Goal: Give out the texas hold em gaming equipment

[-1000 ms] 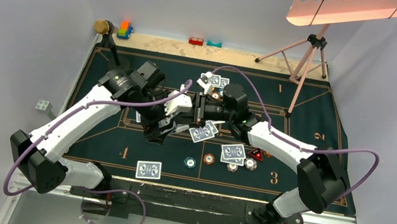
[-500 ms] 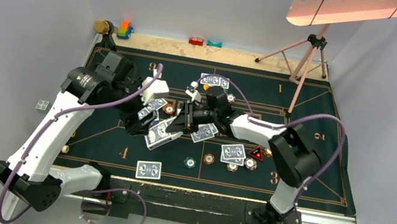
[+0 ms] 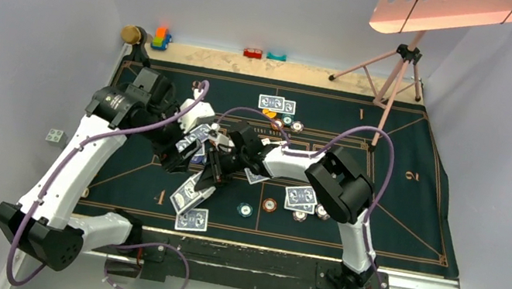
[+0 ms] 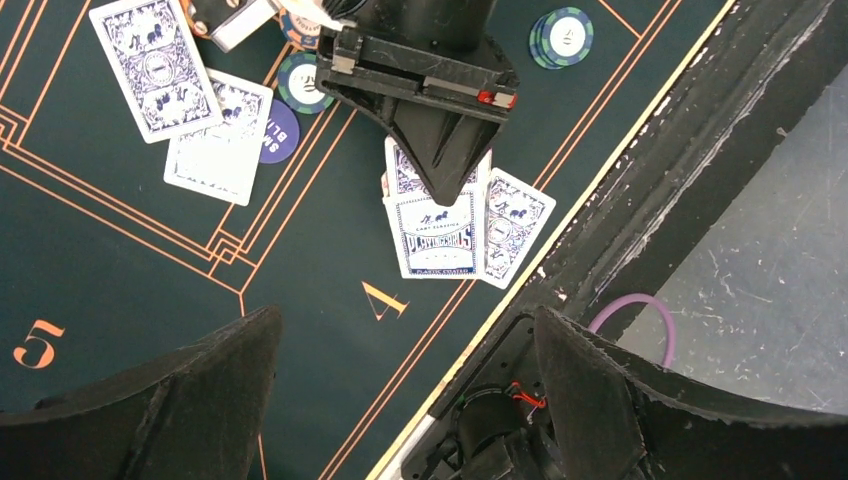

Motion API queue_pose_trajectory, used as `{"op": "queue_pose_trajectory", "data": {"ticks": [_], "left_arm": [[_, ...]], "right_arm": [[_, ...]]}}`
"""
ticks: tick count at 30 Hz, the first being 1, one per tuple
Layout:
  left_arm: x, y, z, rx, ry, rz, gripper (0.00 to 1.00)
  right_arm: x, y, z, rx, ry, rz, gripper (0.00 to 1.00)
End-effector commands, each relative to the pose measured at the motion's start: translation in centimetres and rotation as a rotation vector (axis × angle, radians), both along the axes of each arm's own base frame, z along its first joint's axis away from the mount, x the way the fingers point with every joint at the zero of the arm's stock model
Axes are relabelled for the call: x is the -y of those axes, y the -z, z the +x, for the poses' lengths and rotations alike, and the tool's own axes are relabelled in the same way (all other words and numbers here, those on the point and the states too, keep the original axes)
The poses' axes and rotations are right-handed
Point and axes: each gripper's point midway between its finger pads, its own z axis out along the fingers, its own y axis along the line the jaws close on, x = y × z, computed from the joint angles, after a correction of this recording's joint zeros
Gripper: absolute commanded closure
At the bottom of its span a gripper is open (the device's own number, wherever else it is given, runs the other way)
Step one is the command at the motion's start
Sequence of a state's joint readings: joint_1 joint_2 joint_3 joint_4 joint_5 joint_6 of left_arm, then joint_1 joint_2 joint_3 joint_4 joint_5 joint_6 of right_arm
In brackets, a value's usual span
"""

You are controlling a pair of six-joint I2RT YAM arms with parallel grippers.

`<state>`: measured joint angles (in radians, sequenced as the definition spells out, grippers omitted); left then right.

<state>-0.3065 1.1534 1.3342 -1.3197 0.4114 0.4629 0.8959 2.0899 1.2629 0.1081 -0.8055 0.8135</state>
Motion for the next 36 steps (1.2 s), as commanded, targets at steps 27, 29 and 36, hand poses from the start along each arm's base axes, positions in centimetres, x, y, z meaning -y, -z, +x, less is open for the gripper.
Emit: {"op": "queue_pose_trajectory", "data": {"ticks": [27,29,36], "left_arm": [[-1.6,1.2,2.6,0.118,-0.186,0.041,0.00],[-1.6,1.7,3.0,0.106,-0.207,0.044,0.00],[-1.2,3.1,3.5,0.083,-0.257,0.022,0.00]], "right_arm": [[11.0,-11.1,3.4,0.537,0.185,-0.346,0.15],[12.4,-13.1,4.5,0.601,0.250,-0.369,0.15],[19.7,-15.9,8.0,0.693,0.484,-0.431,0.14]]}}
